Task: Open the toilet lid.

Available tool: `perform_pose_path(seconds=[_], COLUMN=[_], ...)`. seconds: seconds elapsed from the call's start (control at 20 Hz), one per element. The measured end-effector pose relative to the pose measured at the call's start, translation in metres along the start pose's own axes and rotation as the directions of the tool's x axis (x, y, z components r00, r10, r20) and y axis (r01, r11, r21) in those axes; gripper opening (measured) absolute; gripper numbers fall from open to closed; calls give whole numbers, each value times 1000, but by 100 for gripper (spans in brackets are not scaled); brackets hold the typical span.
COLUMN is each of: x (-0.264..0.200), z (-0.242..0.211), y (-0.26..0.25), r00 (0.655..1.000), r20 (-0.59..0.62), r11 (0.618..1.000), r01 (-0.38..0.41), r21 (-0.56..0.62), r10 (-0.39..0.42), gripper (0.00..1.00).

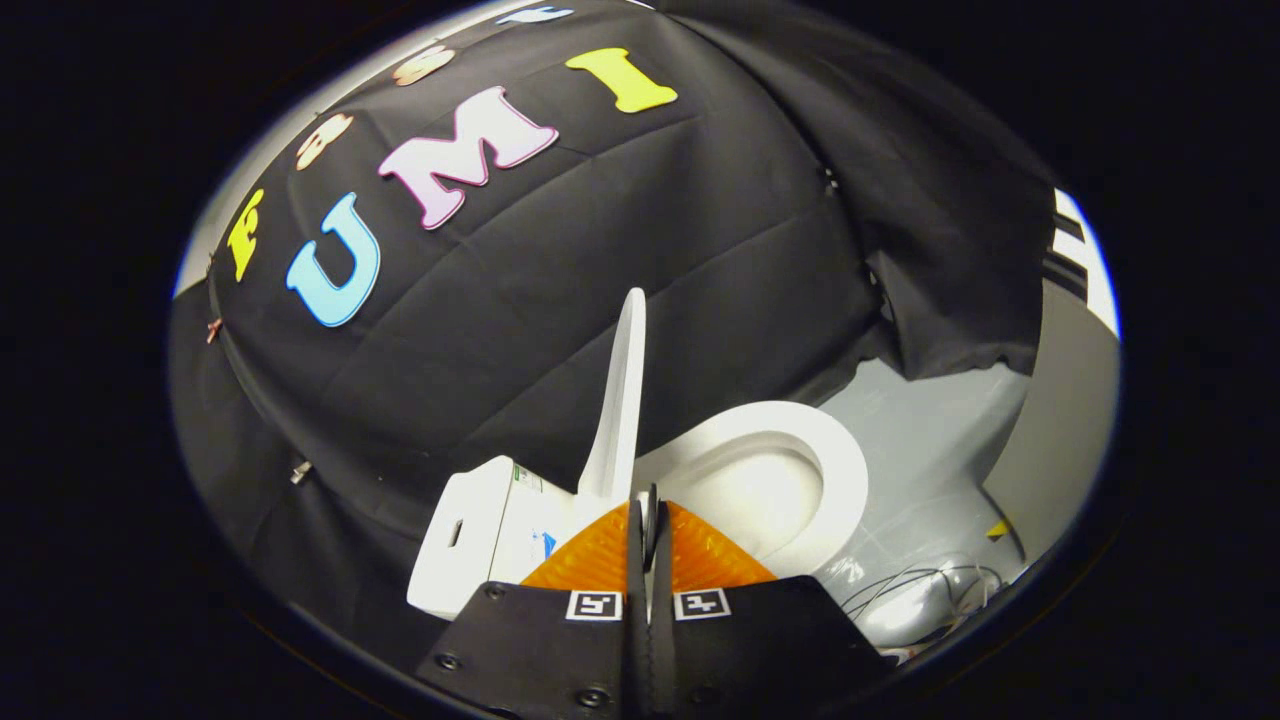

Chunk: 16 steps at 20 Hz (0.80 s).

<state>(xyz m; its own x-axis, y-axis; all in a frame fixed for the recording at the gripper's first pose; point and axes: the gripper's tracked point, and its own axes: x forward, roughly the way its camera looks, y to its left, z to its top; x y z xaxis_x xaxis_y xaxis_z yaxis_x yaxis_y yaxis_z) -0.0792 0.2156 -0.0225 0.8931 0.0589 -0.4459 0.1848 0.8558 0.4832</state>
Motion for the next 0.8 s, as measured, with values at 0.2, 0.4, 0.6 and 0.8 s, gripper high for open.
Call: perform_pose_path(seconds=[0.2, 0.4, 0.6, 0.8], x=[-9, -14, -16, -17], z=[1, -3, -12, -28], y=[43, 92, 136, 186], r00=[997, 993, 985, 980], r20=[57, 105, 147, 181], r11=[995, 979, 957, 929], r01=[47, 72, 126, 141], r21=[-89, -192, -262, -343], r10=[-42, -52, -89, -82], gripper=[5, 5, 5, 5])
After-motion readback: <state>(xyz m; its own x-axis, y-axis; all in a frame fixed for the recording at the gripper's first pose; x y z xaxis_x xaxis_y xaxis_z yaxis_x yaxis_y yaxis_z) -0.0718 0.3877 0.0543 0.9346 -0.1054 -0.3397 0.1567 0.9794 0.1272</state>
